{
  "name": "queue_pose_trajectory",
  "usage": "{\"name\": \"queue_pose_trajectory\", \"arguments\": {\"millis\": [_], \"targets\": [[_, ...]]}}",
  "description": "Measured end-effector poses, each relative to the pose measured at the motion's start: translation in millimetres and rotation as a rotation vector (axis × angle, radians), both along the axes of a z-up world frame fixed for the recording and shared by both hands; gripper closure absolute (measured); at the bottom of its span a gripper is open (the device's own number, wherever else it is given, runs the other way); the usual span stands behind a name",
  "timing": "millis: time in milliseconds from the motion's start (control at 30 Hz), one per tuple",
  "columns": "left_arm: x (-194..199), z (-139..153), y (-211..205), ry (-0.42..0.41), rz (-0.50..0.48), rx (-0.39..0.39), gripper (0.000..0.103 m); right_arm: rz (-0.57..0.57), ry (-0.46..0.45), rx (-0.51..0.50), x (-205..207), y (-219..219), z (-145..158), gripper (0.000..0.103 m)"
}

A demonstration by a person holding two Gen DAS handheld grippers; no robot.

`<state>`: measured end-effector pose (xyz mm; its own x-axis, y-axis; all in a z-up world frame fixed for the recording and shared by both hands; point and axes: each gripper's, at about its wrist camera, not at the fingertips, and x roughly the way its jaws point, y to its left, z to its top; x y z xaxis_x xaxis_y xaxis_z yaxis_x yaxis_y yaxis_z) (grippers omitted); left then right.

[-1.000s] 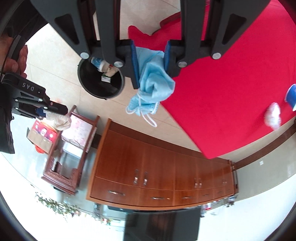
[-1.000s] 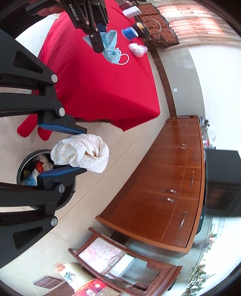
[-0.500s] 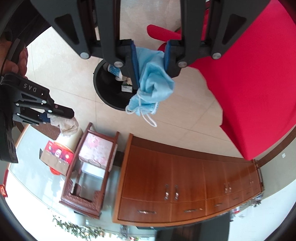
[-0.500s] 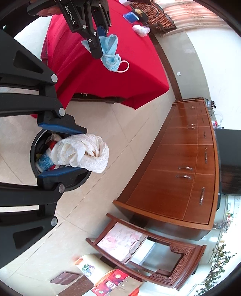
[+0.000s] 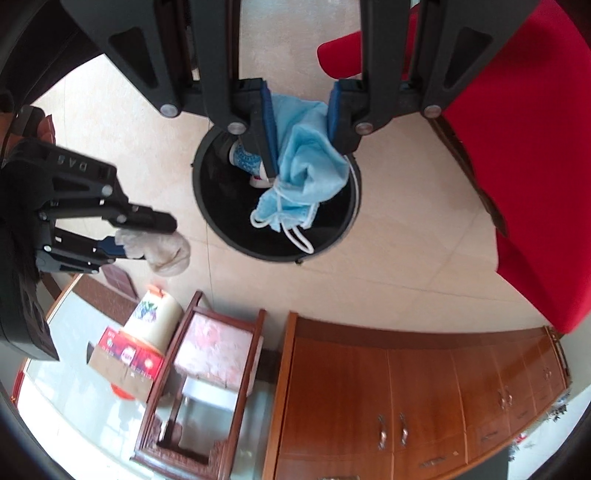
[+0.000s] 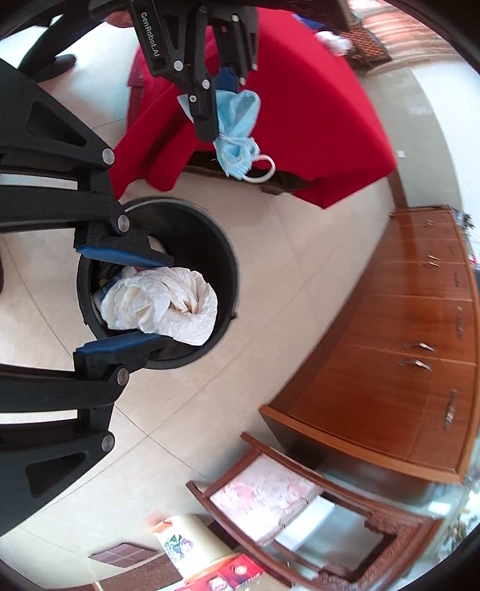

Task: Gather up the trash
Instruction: 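Carry the face mask and tissue ball over the black bin and open both tools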

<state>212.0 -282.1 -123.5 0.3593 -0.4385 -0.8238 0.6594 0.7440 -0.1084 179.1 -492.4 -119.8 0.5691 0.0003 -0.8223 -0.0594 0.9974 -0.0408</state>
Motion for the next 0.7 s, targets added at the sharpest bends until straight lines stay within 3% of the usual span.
{"name": "queue_pose_trajectory", "arguments": {"millis": [167,200,233,267,300,333,433,700], "targets": [[21,-44,-30,0.079,-0.034,0.037,0.073,0.087,0.111,-0.012,28,-11,-53,0.067],[24,-50,-35,0.082,-0.037,0.041,0.057,0.100,0.130,-0.004,35,-13,-63,0.066],[29,-60,-41,0.066,-0.022,0.075,0.029,0.112,0.132,-0.001,39,-13,-70,0.060],[33,-69,-45,0.054,0.011,0.116,0.021,0.125,0.131,-0.008,43,-13,-77,0.031],[35,-72,-44,0.047,0.030,0.119,0.014,0.130,0.138,-0.033,47,-15,-86,0.011],[37,-74,-42,0.036,0.061,0.131,0.004,0.099,0.150,-0.075,51,-21,-93,0.000],[35,-71,-30,0.014,0.126,0.133,0.001,0.011,0.162,-0.056,55,-45,-98,0.000],[19,-55,-29,-0.014,0.135,0.146,0.000,-0.102,0.167,-0.032,50,-64,-99,0.000]]}}
